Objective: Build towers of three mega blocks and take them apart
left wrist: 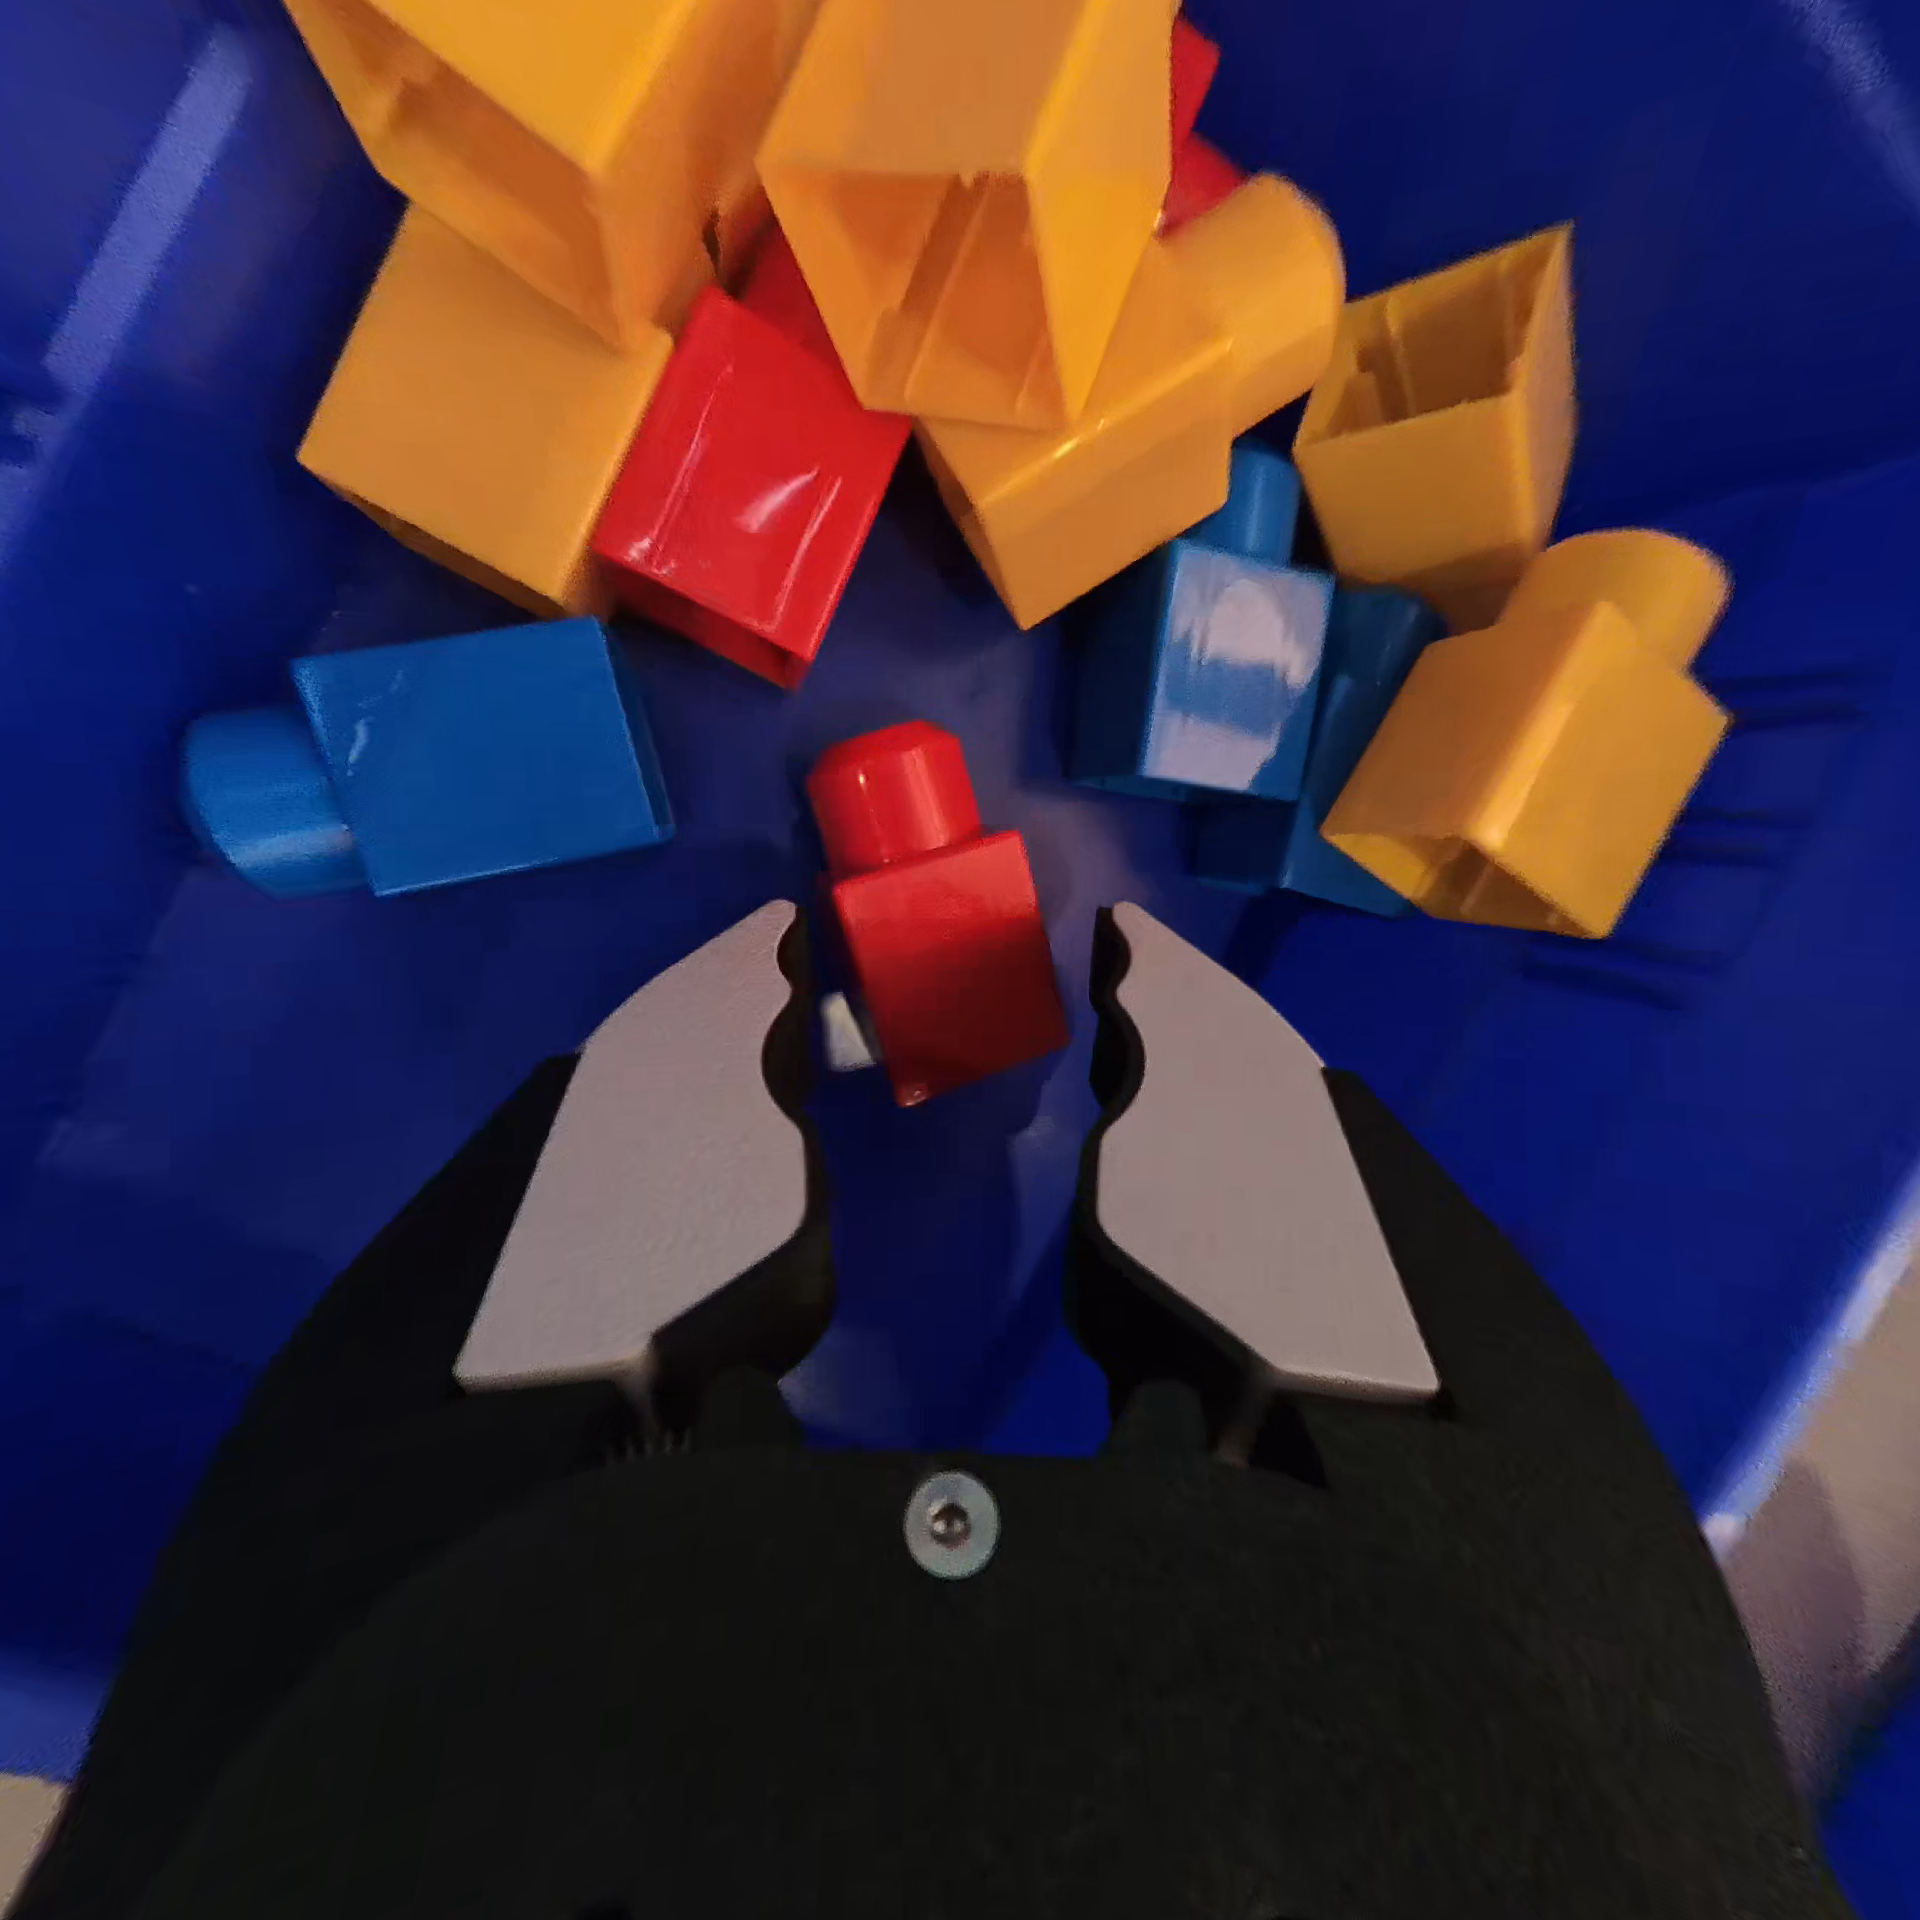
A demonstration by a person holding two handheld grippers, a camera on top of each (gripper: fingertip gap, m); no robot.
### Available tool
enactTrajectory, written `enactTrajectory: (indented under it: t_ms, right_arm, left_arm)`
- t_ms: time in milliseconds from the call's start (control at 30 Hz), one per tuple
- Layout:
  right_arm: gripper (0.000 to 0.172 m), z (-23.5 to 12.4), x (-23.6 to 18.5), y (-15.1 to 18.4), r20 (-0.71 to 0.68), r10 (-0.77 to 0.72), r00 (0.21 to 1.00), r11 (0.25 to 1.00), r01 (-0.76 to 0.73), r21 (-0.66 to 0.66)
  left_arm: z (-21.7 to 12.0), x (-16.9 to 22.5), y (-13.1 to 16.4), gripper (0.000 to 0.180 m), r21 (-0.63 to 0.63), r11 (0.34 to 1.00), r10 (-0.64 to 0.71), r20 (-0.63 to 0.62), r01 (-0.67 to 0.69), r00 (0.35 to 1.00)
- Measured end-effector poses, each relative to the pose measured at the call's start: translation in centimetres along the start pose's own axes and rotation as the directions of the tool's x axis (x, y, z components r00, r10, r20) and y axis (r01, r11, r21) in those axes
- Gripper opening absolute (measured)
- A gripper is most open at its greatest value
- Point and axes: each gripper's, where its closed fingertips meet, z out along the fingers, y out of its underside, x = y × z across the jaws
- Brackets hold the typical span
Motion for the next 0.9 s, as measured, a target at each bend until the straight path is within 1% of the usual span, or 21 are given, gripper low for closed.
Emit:
enactTrajectory:
  t_ms: [67, 100, 133, 167, 267, 367, 433, 533, 633, 700, 767, 833, 867, 900]
  right_arm:
    - [0.036, 0.1, 0.1, 0.1, -0.006, -0.007, 1.0, 1.0, 0.007, -0.011]
    - [0.036, 0.2, 0.0, 0.1, -0.005, -0.006, 1.0, 1.0, 0.006, -0.012]
    - [0.036, 0.3, -0.1, 0.1, 0.0, -0.005, 1.0, 1.0, 0.005, -0.011]
    - [0.036, 0.4, -0.2, 0.1, 0.006, -0.004, 1.0, 1.0, 0.004, -0.01]
    - [0.036, 0.7, -0.4, 0.1, 0.009, -0.011, 1.0, 1.0, 0.011, -0.018]
    - [0.036, 0.9, -0.5, 0.3, 0.011, -0.018, 1.0, 0.999, 0.018, -0.032]
    - [0.036, 1.1, -0.5, 0.4, 0.011, -0.019, 1.0, 0.999, 0.019, -0.039]
    - [0.036, 1.2, -0.5, 0.6, 0.014, -0.017, 1.0, 0.999, 0.017, -0.041]
    - [0.036, 1.1, -0.3, 0.3, 0.016, -0.004, 1.0, 1.0, 0.004, -0.015]
    - [0.036, 0.9, -0.3, -0.6, 0.03, 0.031, 0.999, 0.999, -0.032, 0.044]
    - [0.036, 0.6, -0.4, -2.0, 0.069, 0.083, 0.994, 0.986, -0.092, 0.14]
    - [0.036, 0.3, -0.8, -3.4, 0.144, 0.135, 0.98, 0.96, -0.165, 0.227]
    - [0.036, 0.1, -1.2, -4.0, 0.196, 0.15, 0.969, 0.944, -0.2, 0.263]
    - [0.035, 0.0, -1.8, -4.7, 0.256, 0.16, 0.953, 0.926, -0.235, 0.296]
  left_arm:
    - [0.5, -0.6, 0.7, 0.047, -0.066, 0.996, 0.069, 0.066, -0.065, 0.995]
    - [0.4, -0.9, 0.5, 0.044, -0.072, 0.993, 0.105, 0.101, -0.098, 0.989]
    - [0.3, -1.1, 0.4, 0.037, -0.082, 0.988, 0.142, 0.121, -0.132, 0.983]
    - [0.2, -1.3, 0.3, 0.036, -0.091, 0.983, 0.174, 0.14, -0.163, 0.975]
    - [0.3, -1.5, 0.8, 0.036, -0.151, 0.964, 0.241, 0.14, -0.219, 0.96]
    - [0.2, -1.4, 1.1, 0.036, -0.182, 0.955, 0.255, 0.097, -0.235, 0.962]
    - [0.0, -1.2, 1.1, 0.036, -0.193, 0.955, 0.237, 0.042, -0.225, 0.971]
    - [-0.9, -0.9, 0.1, 0.036, -0.148, 0.974, 0.163, -0.066, -0.171, 0.984]
    - [-2.5, -0.1, -1.9, 0.036, -0.076, 0.983, 0.15, -0.204, -0.168, 0.967]
    - [-4.3, 0.9, -3.6, 0.036, -0.005, 0.98, 0.187, -0.31, -0.198, 0.932]
    - [-7.0, 2.4, -5.6, 0.036, 0.116, 0.966, 0.26, -0.422, -0.233, 0.869]
    - [-10.4, 4.5, -6.6, 0.036, 0.229, 0.934, 0.355, -0.531, -0.273, 0.769]
    - [-12.3, 5.7, -6.9, 0.036, 0.298, 0.913, 0.406, -0.583, -0.28, 0.704]
    - [-14.6, 7.3, -6.7, 0.036, 0.364, 0.889, 0.455, -0.645, -0.276, 0.614]
